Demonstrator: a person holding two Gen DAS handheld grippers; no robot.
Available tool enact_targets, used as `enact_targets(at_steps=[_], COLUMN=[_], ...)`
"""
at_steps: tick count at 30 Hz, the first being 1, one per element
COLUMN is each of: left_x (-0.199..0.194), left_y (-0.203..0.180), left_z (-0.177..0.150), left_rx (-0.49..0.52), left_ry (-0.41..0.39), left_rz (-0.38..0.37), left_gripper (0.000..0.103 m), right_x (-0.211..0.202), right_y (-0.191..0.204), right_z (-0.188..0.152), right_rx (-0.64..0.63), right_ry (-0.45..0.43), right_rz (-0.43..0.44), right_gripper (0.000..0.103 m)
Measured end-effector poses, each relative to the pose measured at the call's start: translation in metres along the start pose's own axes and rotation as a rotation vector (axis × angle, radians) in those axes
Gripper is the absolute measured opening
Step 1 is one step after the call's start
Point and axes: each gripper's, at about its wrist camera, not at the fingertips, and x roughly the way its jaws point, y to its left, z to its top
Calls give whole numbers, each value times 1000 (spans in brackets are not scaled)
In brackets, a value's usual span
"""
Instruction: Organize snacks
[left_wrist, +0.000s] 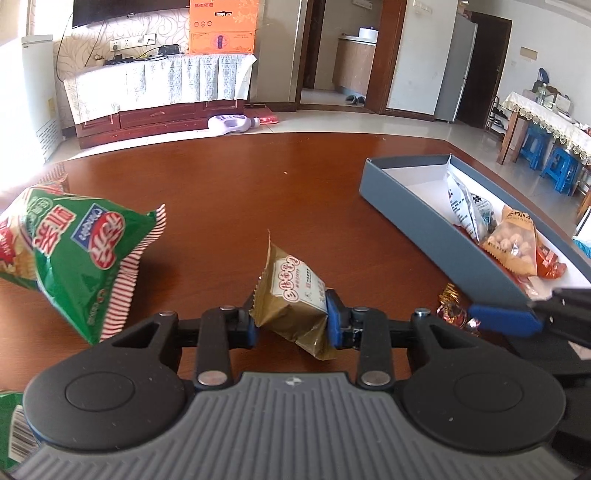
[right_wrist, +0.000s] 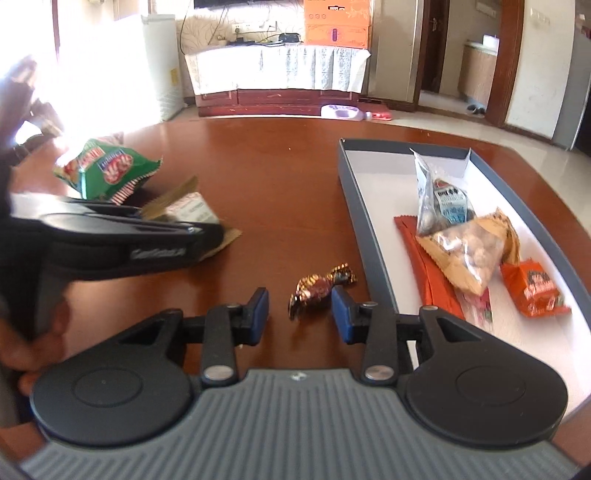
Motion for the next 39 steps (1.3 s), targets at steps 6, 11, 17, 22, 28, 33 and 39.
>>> enact_targets(at_steps=[6,11,17,22,28,33,39], left_x=[-3,-4,0,-1,0,0,-3], left_y=[11,9,-4,-8,-12,-17,-22], left_z=[-3,-5,-9,-12,-13,-12,-8], left_rx=[-5,17,50,72,67,65,76], left_ry=[-1,-5,-13,-24,-33,-56,-98], left_rz=[-3,3,14,26,56,91,108], left_gripper=[40,40,40,39,37,34,31], right_x=[8,2,-15,-37,-55,-64,-75], right_y=[1,-9,-5,-8,-6,-10,-14], right_z=[2,3,-5,1,8,8,9], right_rx=[-60,-54,-71,-29,-38,-42,-46], right_ry=[-2,-9,-10,-78,-110,-129,-153], right_rz=[9,54,119,180,236,249,258], right_gripper=[36,25,25,25,25,25,25])
